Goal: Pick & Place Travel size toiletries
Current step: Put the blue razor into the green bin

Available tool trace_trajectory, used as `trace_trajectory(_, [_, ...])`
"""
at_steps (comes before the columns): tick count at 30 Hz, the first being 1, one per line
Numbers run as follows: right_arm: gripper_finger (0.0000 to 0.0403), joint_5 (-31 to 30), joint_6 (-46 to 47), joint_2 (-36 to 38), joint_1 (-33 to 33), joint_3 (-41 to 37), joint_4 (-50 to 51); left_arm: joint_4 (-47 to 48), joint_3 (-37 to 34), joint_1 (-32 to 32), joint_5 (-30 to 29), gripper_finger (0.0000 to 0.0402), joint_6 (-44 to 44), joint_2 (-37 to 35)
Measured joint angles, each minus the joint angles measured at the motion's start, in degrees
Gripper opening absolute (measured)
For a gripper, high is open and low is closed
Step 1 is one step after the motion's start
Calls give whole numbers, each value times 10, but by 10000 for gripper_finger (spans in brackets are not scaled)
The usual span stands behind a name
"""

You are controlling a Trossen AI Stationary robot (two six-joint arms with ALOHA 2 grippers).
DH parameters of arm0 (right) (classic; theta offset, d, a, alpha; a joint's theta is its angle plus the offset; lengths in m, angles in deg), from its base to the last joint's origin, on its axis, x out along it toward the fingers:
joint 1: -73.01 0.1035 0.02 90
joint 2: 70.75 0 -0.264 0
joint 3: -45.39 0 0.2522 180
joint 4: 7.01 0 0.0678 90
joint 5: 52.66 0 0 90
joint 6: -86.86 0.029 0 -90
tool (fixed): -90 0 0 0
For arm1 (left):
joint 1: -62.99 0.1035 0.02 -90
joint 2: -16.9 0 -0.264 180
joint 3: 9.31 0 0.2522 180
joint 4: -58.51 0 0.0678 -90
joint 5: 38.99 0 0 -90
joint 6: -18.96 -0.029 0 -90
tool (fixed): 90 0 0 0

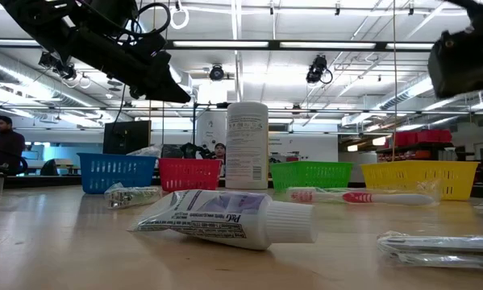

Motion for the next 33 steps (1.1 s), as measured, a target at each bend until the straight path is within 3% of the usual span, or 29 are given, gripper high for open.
trace_trajectory(5, [109,-30,-69,-10,-1,0,-11,0,0,0,0,110,-1,0])
trace_trajectory(9, [97,-11,-30,-26,-3,3,-8,0,0,0,-1,110,-2,0])
trace_trajectory(14, [97,-35,15,-10,-16,3,-13,-1,0,0,-2,110,-21,0])
trace_trajectory(27, [97,103,51,1,-41,5,20,1,0,0,4,110,-3,0])
trace_trajectory(33, [97,94,15,1,-55,5,67,1,0,0,4,110,-2,0])
